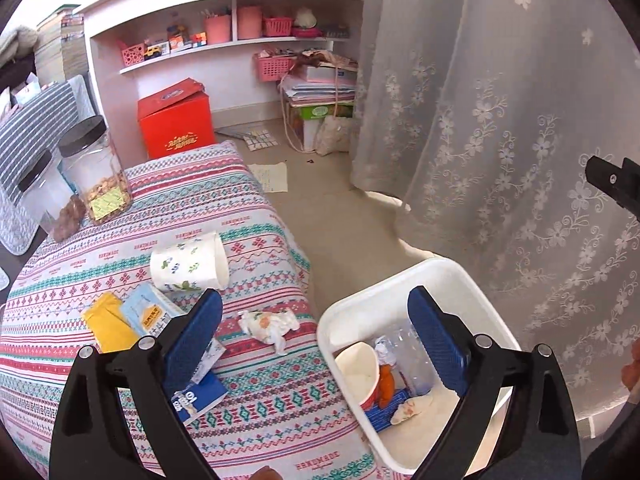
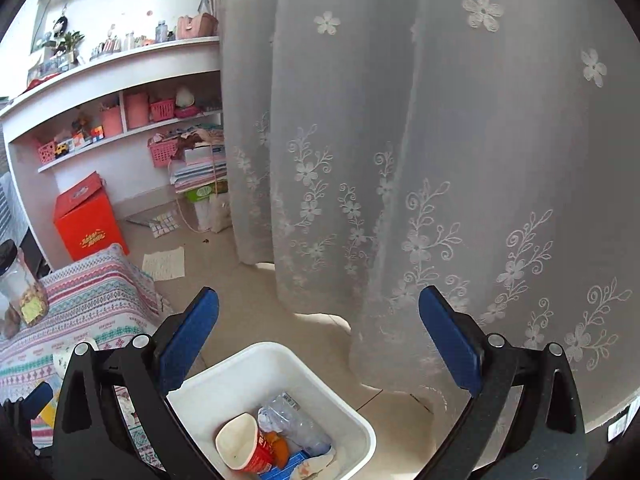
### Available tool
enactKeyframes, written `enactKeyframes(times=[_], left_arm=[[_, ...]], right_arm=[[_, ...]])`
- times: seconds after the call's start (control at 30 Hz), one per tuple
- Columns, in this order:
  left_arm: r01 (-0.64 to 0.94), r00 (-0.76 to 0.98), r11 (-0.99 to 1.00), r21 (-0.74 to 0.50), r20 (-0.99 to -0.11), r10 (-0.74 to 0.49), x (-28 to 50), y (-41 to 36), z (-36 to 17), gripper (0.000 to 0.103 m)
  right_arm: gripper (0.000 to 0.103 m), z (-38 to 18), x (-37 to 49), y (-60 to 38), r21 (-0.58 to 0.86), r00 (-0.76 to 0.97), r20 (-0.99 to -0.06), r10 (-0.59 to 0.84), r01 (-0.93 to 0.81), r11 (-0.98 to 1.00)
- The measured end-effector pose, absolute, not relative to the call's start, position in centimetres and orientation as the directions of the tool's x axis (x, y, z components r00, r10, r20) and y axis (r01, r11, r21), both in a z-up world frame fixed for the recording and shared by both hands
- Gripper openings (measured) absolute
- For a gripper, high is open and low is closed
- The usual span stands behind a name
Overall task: Collect trash
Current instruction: 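Grasp the yellow packet with the left gripper while the right gripper grasps the milk carton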
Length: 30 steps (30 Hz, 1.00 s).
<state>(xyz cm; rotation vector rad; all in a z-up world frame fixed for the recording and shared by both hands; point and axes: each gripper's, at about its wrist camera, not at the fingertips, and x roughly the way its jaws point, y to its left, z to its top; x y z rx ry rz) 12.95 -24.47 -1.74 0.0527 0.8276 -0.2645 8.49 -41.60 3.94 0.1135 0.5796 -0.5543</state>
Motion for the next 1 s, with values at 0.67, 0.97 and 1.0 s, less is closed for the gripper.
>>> enactKeyframes(times=[0.67,0.97,1.0], left_arm=[[-0.273,0.465,0.913,-0.305,-0.872,-0.152,19.8,-3.5,-8.9,0.091],[-0.367,0.429,0.85,-0.378,-0.88,-0.206,21.5,0.0,-13.2,0.084],[-0.378,0.426,0.842,-0.384,-0.88,-0.21,21.6,0.1,-13.5,0.081]], right_arm=[[0.096,3.1,12.6,-33.3,-0.08,0.732,-0.598,-0.327,0.352,0.933],[0.096,1.8,14.1,-30.7,-0.119,0.721,-0.633,-0.282,0.269,0.956],[0.096,1.7,14.3,-30.5,-0.121,0.718,-0.639,-0.276,0.26,0.958]])
